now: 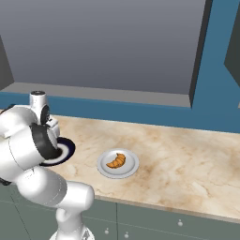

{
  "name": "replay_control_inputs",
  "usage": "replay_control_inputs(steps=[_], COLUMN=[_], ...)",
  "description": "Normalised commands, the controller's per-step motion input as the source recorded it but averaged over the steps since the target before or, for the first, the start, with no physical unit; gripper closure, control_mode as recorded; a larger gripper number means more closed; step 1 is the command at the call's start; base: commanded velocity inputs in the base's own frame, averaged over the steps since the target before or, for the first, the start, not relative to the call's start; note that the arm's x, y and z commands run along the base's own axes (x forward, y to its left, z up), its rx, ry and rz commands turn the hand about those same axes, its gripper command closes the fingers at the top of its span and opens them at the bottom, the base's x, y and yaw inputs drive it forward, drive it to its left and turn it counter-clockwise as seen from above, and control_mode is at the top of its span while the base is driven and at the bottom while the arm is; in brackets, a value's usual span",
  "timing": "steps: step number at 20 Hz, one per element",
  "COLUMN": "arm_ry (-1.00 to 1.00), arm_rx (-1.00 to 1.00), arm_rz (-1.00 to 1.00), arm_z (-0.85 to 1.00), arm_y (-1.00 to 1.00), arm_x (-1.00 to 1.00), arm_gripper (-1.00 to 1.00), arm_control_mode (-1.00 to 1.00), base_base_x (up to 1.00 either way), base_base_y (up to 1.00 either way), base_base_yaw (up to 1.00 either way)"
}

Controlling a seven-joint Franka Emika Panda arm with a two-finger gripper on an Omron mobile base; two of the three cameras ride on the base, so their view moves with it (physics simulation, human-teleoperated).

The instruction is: Place the pastries on the plates.

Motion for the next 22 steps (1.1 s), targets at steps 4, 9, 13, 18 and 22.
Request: replay_control_inputs(steps=[4, 9, 13, 18, 22], arm_ry=[0.00, -0.01, 0.00, 0.00, 0.01], arm_rx=[0.00, 0.00, 0.00, 0.00, 0.00], arm_rz=[0.20, 0.16, 0.14, 0.11, 0.08], arm_z=[0.00, 0.00, 0.00, 0.00, 0.00], arm_y=[0.56, 0.54, 0.54, 0.33, 0.28], arm_x=[-0.09, -0.32, -0.33, -0.06, -0.10], arm_gripper=[-1.00, -1.00, -1.00, -1.00, -1.00], arm_control_mode=[-1.00, -1.00, -1.00, -1.00, -1.00], base_base_x=[0.00, 0.00, 0.00, 0.00, 0.00], base_base_y=[0.00, 0.00, 0.00, 0.00, 0.00], base_base_yaw=[0.00, 0.00, 0.00, 0.00, 0.00])
